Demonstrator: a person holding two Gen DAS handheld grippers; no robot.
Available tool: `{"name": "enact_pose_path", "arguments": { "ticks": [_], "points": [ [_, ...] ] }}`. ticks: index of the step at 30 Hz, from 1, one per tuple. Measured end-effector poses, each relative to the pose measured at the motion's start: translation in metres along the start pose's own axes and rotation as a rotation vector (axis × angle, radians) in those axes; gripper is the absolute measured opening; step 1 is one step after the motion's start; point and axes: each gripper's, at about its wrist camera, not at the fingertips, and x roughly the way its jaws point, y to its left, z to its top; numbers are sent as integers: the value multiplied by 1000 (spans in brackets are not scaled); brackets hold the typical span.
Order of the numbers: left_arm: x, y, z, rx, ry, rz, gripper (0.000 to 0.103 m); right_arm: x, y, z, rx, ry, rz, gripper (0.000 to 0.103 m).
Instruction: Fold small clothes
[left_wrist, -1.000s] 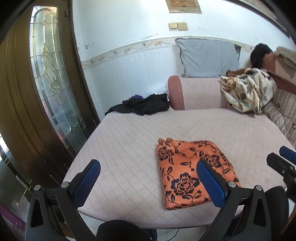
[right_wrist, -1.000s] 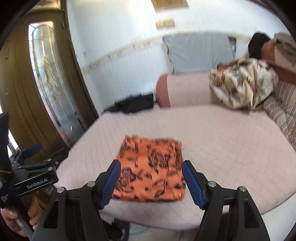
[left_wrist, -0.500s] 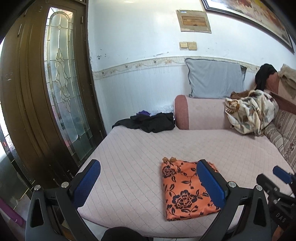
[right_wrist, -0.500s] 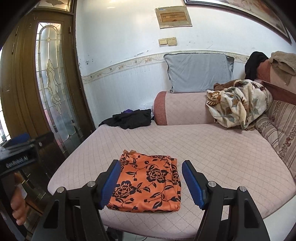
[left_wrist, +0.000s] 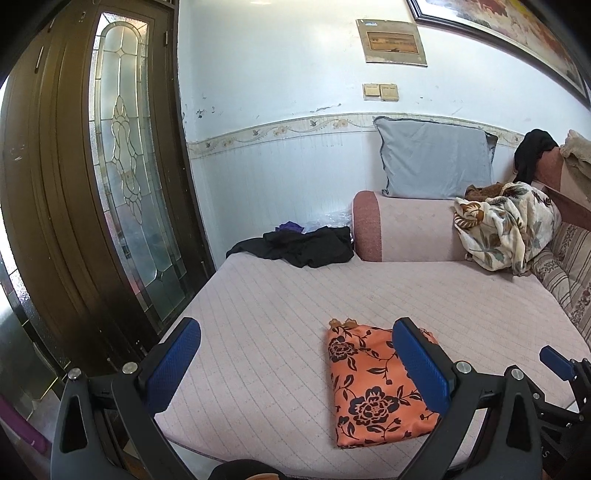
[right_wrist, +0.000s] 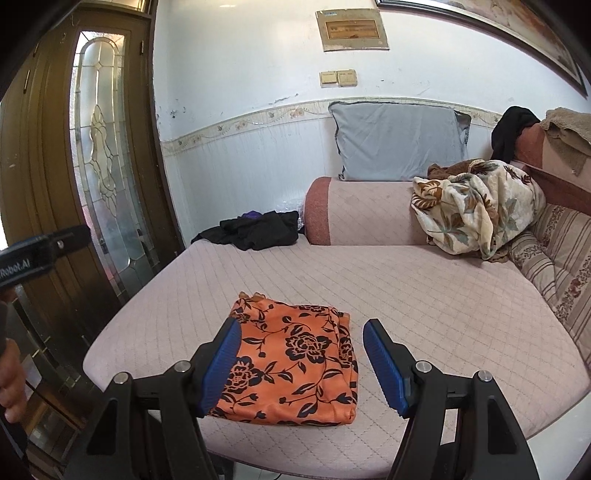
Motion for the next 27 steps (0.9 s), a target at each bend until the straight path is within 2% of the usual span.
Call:
{"name": "enact_pose_path", "arguments": {
  "ticks": [12, 17, 27],
  "points": [
    [6, -1, -2, 7, 2, -22, 103, 10, -4, -4, -6, 15, -27, 73],
    [6, 0, -4, 13, -3, -9, 103, 12, 0, -4, -13, 15, -26, 73],
    [10, 7, -7, -20, 14, -27, 103, 12, 8, -4, -25, 10, -20, 73]
  ]
}}
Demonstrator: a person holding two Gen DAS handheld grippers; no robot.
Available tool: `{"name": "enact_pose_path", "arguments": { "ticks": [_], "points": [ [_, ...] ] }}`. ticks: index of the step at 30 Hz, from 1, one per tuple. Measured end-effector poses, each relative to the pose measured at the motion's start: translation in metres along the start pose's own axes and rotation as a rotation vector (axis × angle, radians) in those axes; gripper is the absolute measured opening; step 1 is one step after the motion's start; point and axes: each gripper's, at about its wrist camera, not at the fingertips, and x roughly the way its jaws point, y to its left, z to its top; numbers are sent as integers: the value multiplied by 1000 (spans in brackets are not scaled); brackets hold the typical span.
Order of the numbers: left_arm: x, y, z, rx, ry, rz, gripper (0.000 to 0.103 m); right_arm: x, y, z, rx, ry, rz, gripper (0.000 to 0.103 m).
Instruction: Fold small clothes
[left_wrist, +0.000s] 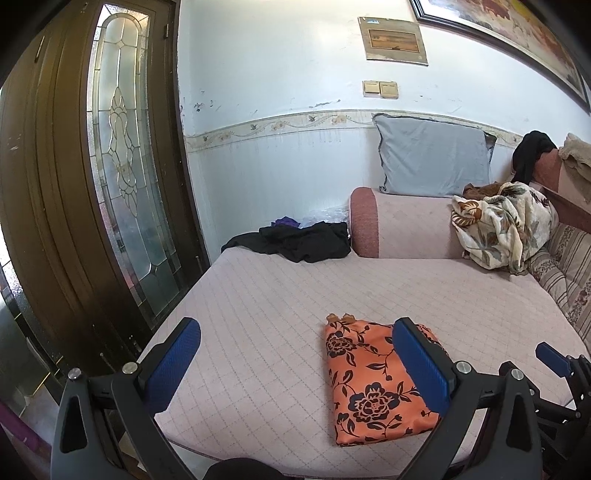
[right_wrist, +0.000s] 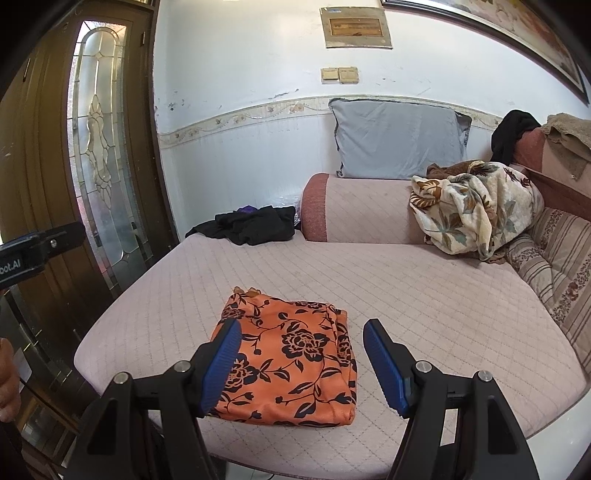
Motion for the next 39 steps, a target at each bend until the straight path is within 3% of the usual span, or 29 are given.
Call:
{"name": "enact_pose_path", "arguments": {
  "ticks": [39],
  "points": [
    [25, 18, -8, -38, 54, -8, 103, 21, 41, 12, -69, -8, 65, 73]
  ]
}}
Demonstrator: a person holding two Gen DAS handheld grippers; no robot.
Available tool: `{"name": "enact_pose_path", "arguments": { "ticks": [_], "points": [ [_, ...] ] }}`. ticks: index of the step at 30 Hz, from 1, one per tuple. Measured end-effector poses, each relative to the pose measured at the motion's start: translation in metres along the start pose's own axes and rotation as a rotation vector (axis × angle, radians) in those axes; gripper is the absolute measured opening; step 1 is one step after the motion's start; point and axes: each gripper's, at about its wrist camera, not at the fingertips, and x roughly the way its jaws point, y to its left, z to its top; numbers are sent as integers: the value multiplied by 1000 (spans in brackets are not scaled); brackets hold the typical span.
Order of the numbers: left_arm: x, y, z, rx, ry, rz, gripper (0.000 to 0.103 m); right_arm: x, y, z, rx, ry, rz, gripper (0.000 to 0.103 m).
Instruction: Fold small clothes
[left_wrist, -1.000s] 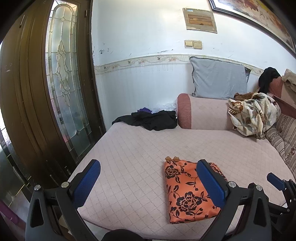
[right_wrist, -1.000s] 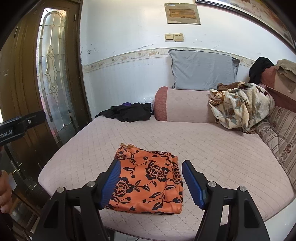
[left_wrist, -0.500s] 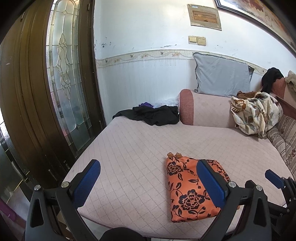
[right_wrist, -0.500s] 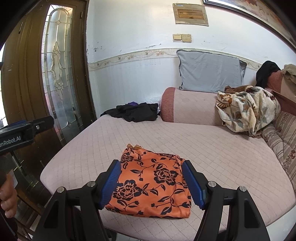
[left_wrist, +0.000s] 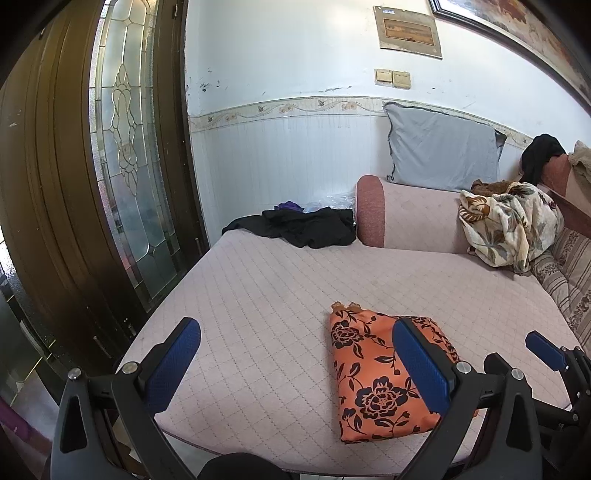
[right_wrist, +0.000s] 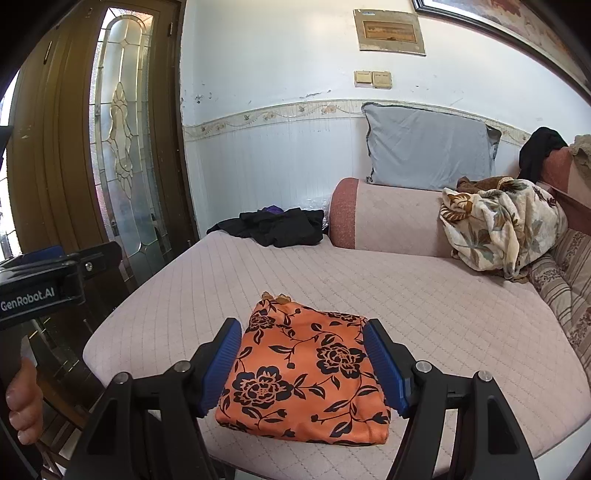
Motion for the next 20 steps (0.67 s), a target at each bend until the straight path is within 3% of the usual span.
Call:
{"name": "enact_pose_path", "arguments": {
  "ticks": [16, 20],
  "points": [
    [14, -7, 0, 11, 17, -11, 103, 13, -3, -2, 5, 20, 6, 73],
    [31, -7, 3, -6, 46, -84, 103, 25, -9, -1, 9, 32, 9, 73]
  ]
}}
